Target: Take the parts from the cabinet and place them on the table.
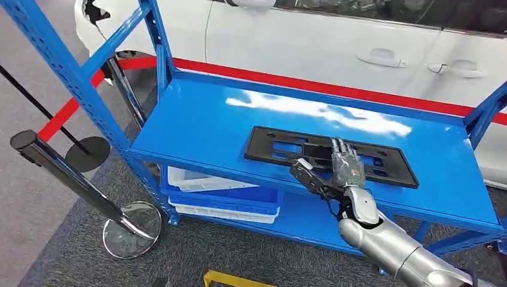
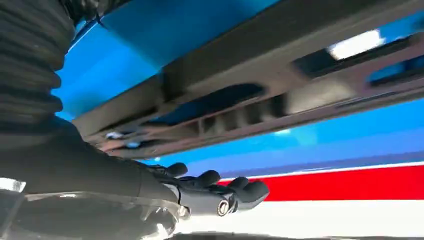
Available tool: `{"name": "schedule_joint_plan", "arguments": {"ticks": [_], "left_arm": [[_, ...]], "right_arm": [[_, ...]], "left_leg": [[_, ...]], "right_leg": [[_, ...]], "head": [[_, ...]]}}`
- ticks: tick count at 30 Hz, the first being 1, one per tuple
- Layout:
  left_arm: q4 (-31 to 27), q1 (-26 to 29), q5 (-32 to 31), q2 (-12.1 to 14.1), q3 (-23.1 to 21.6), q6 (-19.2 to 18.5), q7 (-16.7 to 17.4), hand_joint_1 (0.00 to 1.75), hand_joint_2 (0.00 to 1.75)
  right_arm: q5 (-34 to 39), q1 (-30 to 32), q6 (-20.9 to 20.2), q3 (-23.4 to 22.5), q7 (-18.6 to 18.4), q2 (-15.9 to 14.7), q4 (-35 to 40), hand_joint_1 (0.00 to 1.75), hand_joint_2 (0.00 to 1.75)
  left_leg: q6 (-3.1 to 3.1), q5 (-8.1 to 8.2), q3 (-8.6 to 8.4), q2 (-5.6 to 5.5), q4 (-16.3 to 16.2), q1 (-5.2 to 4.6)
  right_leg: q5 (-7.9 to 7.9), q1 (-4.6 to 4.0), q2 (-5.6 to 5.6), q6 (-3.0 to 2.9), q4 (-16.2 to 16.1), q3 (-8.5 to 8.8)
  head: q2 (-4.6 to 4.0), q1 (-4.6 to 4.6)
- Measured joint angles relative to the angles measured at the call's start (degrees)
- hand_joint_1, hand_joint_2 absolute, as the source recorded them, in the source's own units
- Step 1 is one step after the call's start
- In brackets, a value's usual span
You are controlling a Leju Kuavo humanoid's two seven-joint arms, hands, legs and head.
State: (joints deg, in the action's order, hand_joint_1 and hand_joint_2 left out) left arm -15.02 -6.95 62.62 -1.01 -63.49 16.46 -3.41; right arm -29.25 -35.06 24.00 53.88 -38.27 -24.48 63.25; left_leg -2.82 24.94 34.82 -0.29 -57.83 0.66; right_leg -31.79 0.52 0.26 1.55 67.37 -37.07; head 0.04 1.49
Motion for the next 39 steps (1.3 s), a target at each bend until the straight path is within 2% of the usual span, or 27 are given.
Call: {"name": "schedule_joint_plan", "arguments": {"ticks": [1,2,3,4,5,6,7,10,13,14,16,17,18,19,20,22,23,26,28,29,32,33,34,35,37,38,39], "left_arm": [[0.0,0.0,-0.07,0.0,-0.02,0.0,-0.13,0.0,0.0],[0.0,0.05,-0.09,0.0,-0.07,0.0,-0.22,0.0,0.0],[0.0,0.11,-0.13,0.02,-0.13,0.02,-0.26,0.0,0.0],[0.0,0.12,-0.17,0.02,-0.26,0.02,-0.28,0.0,0.0],[0.0,0.09,-0.24,0.02,-0.31,0.02,-0.28,0.0,0.0],[0.0,0.03,-0.28,0.02,-0.33,0.02,-0.3,0.0,0.0],[0.0,-0.02,-0.35,0.04,-0.33,0.0,-0.35,0.0,0.0],[0.0,-0.04,-0.74,0.09,-0.37,0.0,-0.42,0.0,0.0],[0.0,-0.07,-0.87,0.2,-0.44,0.02,-0.42,0.0,0.0],[0.0,-0.09,-0.87,0.22,-0.46,0.0,-0.42,0.0,0.0],[0.0,-0.06,-0.9,0.22,-0.57,0.02,-0.39,0.0,0.0],[0.0,-0.02,-0.9,0.2,-0.66,0.02,-0.39,0.0,0.0],[0.0,0.01,-0.9,0.2,-0.77,0.02,-0.39,0.0,0.0],[0.0,0.0,-0.9,0.2,-0.83,0.02,-0.39,0.0,0.0],[0.0,0.0,-0.9,0.22,-0.85,0.02,-0.39,0.0,0.0],[0.0,-0.1,-0.92,0.28,-0.85,0.02,-0.35,0.0,0.0],[0.0,-0.23,-0.94,0.35,-0.89,0.02,-0.26,0.0,0.0],[0.0,-0.12,-1.27,0.35,-1.05,0.18,0.15,0.0,0.0],[0.0,-0.19,-1.31,0.28,-1.07,0.15,0.18,0.0,0.0],[0.0,-0.27,-1.51,0.26,-1.09,0.15,0.18,0.0,0.0],[0.0,-0.31,-2.05,0.13,-1.25,0.68,0.18,0.0,0.0],[0.0,-0.27,-2.16,0.11,-1.27,0.7,0.13,0.0,0.0],[0.0,-0.23,-2.47,0.09,-1.27,0.7,-0.02,0.0,0.0],[0.0,-0.23,-2.69,-0.04,-1.29,0.7,-0.31,0.0,0.0],[0.0,-0.29,-3.06,-0.2,-1.31,0.79,-0.52,0.0,0.0],[0.0,-0.27,-3.17,-0.19,-1.31,0.96,-0.52,0.0,0.0],[0.0,-0.39,-3.36,-0.22,-1.38,1.01,-0.5,0.0,0.0]], "right_arm": [[-0.61,0.67,-0.39,-0.15,-0.39,-0.87,0.22,0.0,1.75],[-1.25,1.3,-0.48,-0.46,-0.76,-1.53,0.46,0.0,1.75],[-1.94,1.59,-0.59,-0.68,-0.94,-1.98,0.72,0.0,1.75],[-2.69,1.73,-0.92,-0.85,-1.25,-2.44,0.92,0.0,1.75],[-3.56,1.82,-1.29,-1.09,-1.38,-2.91,1.16,0.0,1.75],[-4.26,1.93,-1.53,-1.48,-1.44,-3.41,1.35,1.71,1.75],[-4.57,2.12,-1.81,-1.88,-1.51,-3.74,1.51,1.75,1.75],[-4.15,3.54,-2.68,-3.41,-1.55,-4.65,2.58,1.75,1.75],[-3.36,4.68,-2.93,-4.76,-1.37,-5.37,3.74,1.75,1.75],[-3.39,4.99,-2.93,-5.16,-1.33,-5.57,4.04,1.75,1.75],[-3.45,5.51,-2.95,-5.64,-1.33,-5.77,4.59,1.75,1.75],[-3.45,5.78,-2.97,-5.77,-1.33,-5.9,4.65,1.75,1.75],[-3.45,6.1,-3.08,-5.88,-1.33,-5.94,4.83,1.75,1.75],[-3.45,6.4,-3.15,-6.12,-1.33,-6.05,5.03,1.75,1.75],[-3.45,6.53,-3.17,-6.38,-1.33,-6.07,5.18,1.75,1.75],[-3.36,6.57,-3.04,-6.75,-1.18,-6.2,5.62,1.75,1.75],[-3.23,6.6,-2.93,-6.93,-0.96,-6.29,5.73,1.75,1.75],[-3.28,6.77,-2.66,-7.23,0.46,-6.47,6.05,1.75,1.75],[-3.41,6.93,-2.53,-7.3,1.71,-6.47,6.38,1.75,1.75],[-3.5,6.95,-2.47,-7.28,2.27,-6.4,6.51,1.75,1.75],[-4.1,7.18,-2.53,-7.08,3.3,-6.05,6.69,1.75,1.75],[-4.57,7.3,-2.6,-6.97,3.41,-5.9,6.73,1.75,1.75],[-5.01,7.4,-2.64,-6.88,3.5,-5.83,6.91,1.75,1.75],[-5.57,7.39,-2.6,-6.84,3.52,-5.79,7.21,1.75,1.75],[-6.8,7.31,-2.34,-6.84,3.67,-5.79,7.85,1.75,1.75],[-7.45,7.2,-2.12,-6.82,3.85,-5.72,8.13,1.75,1.75],[-8.17,7.13,-1.66,-6.82,3.96,-5.68,8.65,1.75,1.75]], "left_leg": [[-0.09,0.05,0.0,0.0,-0.01,-0.03],[-0.17,0.11,-0.01,-0.02,-0.05,-0.03],[-0.19,0.15,-0.08,-0.01,-0.08,-0.03],[-0.19,0.21,-0.17,-0.01,-0.14,-0.01],[-0.06,0.32,-0.27,-0.01,-0.24,0.01],[0.14,0.47,-0.37,-0.02,-0.45,0.03],[0.4,0.67,-0.34,-0.03,-0.72,0.02],[1.21,0.77,-0.25,-0.15,-0.85,-0.28],[2.11,1.6,0.05,-0.03,-1.81,-0.04],[2.35,3.56,1.24,-0.03,-4.32,-0.06],[2.71,8.24,5.52,-0.03,-13.73,0.01],[2.83,9.23,7.12,-0.03,-17.2,0.01],[2.84,9.05,7.7,-0.03,-18.45,0.01],[2.74,7.75,7.06,-0.03,-17.14,0.0],[2.53,5.46,5.17,-0.03,-13.35,0.0],[1.82,0.98,-0.27,-0.04,-2.76,-0.06],[1.46,1.91,-1.18,-0.06,-1.06,-0.33],[1.1,1.54,-0.86,-0.12,-0.94,-0.65],[0.16,0.8,-1.4,0.01,0.3,-0.09],[-0.07,0.69,-1.44,-0.02,0.49,-0.15],[-0.34,0.71,-1.24,-0.05,0.44,-0.24],[-0.36,0.73,-1.22,-0.06,0.38,-0.24],[-0.31,0.79,-1.25,-0.11,0.31,-0.22],[-0.25,0.87,-1.29,-0.15,0.22,-0.18],[0.16,1.33,-1.41,-0.25,-0.32,-0.1],[0.52,1.57,-1.12,-0.3,-0.54,-0.34],[0.7,1.64,-0.69,-0.31,-1.15,-0.49]], "right_leg": [[-1.87,0.07,0.0,0.15,4.79,-2.29],[-2.6,0.07,0.0,0.28,8.1,-4.0],[-1.94,0.12,-0.01,0.37,8.47,-4.38],[-0.15,0.24,-0.03,0.42,6.38,-3.5],[2.5,0.41,-0.05,0.44,1.9,-1.42],[5.18,0.59,-0.09,0.42,-3.73,1.39],[5.77,0.66,-0.17,0.29,-8.2,3.32],[5.49,0.0,-0.02,-0.35,-8.5,3.46],[6.02,0.48,-0.09,-1.44,-9.06,4.08],[6.04,0.51,-0.1,-1.92,-9.06,4.03],[6.03,0.44,-0.11,-2.08,-9.04,3.97],[6.02,0.4,-0.13,-2.1,-9.01,3.95],[6.02,0.35,-0.14,-2.1,-8.98,3.96],[6.01,0.34,-0.14,-2.09,-8.95,3.97],[5.98,0.32,-0.11,-2.05,-8.89,3.97],[5.83,0.32,-0.01,-1.82,-8.78,4.06],[5.7,-0.02,-0.01,-1.56,-8.63,3.85],[6.0,0.05,0.03,-0.65,-9.01,3.84],[5.48,0.29,-0.04,-0.01,-8.77,3.66],[3.96,0.24,-0.11,0.19,-6.83,2.95],[-1.82,0.3,-0.08,0.7,5.85,-2.95],[-2.0,0.37,-0.08,0.84,8.25,-4.21],[-0.66,0.56,-0.08,0.96,7.44,-4.0],[1.56,0.75,-0.11,1.03,4.37,-2.63],[6.72,1.12,-0.13,1.08,-5.77,2.18],[5.63,0.97,-0.12,0.96,-7.56,3.2],[5.63,0.6,0.03,0.51,-8.42,3.28]], "head": [[0.0,0.02],[0.0,-0.02],[0.0,0.0],[0.0,0.0],[0.0,0.02],[0.0,0.0],[0.0,0.0],[0.0,0.13],[0.0,0.13],[0.0,0.31],[0.0,0.33],[0.0,0.33],[0.0,0.31],[0.0,0.31],[0.0,0.33],[0.0,0.33],[0.0,0.26],[0.0,0.24],[0.0,0.24],[0.0,0.08],[0.0,-0.02],[0.0,-0.02],[0.0,-0.04],[0.0,-0.04],[0.0,-0.04],[0.0,-0.02],[0.0,0.02]]}}
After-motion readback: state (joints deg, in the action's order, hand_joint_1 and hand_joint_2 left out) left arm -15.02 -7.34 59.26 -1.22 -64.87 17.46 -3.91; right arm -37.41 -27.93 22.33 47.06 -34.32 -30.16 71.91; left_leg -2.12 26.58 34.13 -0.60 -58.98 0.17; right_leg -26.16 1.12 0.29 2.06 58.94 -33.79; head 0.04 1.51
